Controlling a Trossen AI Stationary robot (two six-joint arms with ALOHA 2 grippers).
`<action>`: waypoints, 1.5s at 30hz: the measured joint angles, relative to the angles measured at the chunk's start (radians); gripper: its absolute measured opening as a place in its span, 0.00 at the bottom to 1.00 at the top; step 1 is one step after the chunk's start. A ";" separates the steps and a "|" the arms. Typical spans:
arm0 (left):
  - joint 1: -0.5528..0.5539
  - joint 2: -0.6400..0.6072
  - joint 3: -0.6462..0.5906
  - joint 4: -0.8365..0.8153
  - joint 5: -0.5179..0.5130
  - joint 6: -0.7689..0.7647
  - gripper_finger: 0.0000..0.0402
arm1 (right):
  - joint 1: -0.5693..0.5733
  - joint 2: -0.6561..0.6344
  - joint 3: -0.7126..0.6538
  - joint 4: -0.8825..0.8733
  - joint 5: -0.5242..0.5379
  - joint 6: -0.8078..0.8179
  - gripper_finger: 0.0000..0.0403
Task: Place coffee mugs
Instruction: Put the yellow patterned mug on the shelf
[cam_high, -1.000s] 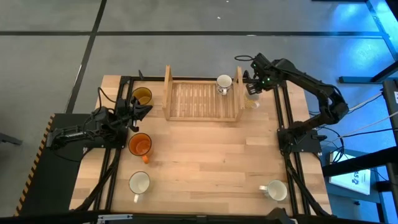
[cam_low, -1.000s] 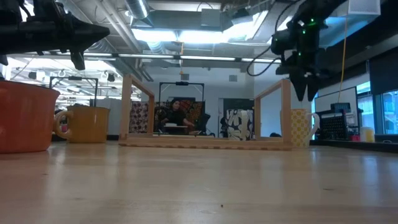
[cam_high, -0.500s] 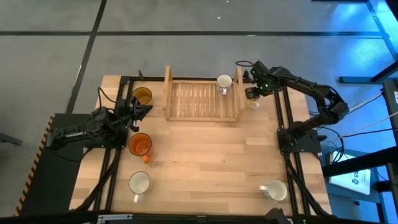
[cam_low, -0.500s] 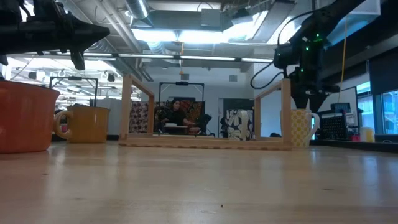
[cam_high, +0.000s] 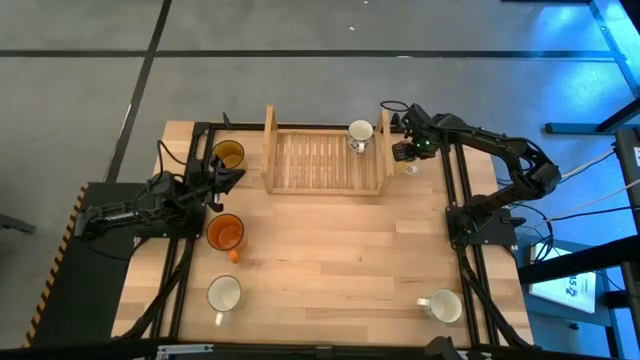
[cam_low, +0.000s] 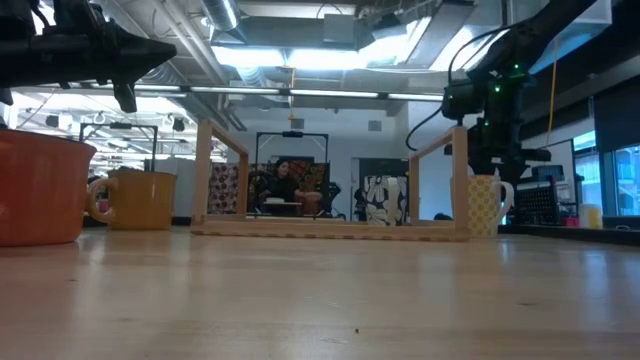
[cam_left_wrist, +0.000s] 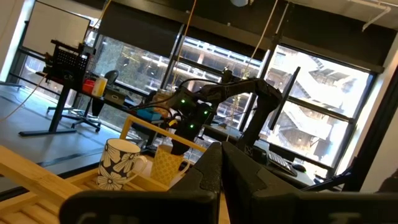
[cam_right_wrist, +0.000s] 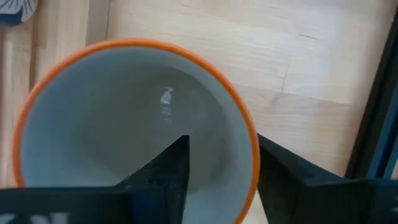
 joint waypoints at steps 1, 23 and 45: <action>0.000 0.000 0.000 0.000 0.000 0.000 0.01 | 0.000 0.000 0.000 -0.003 0.000 0.000 0.32; 0.000 0.000 0.000 0.000 0.000 -0.001 0.01 | 0.001 -0.099 0.000 -0.137 0.047 -0.021 0.02; 0.000 0.000 0.000 0.001 0.000 -0.003 0.01 | 0.690 -0.326 0.000 -0.404 0.015 0.370 0.02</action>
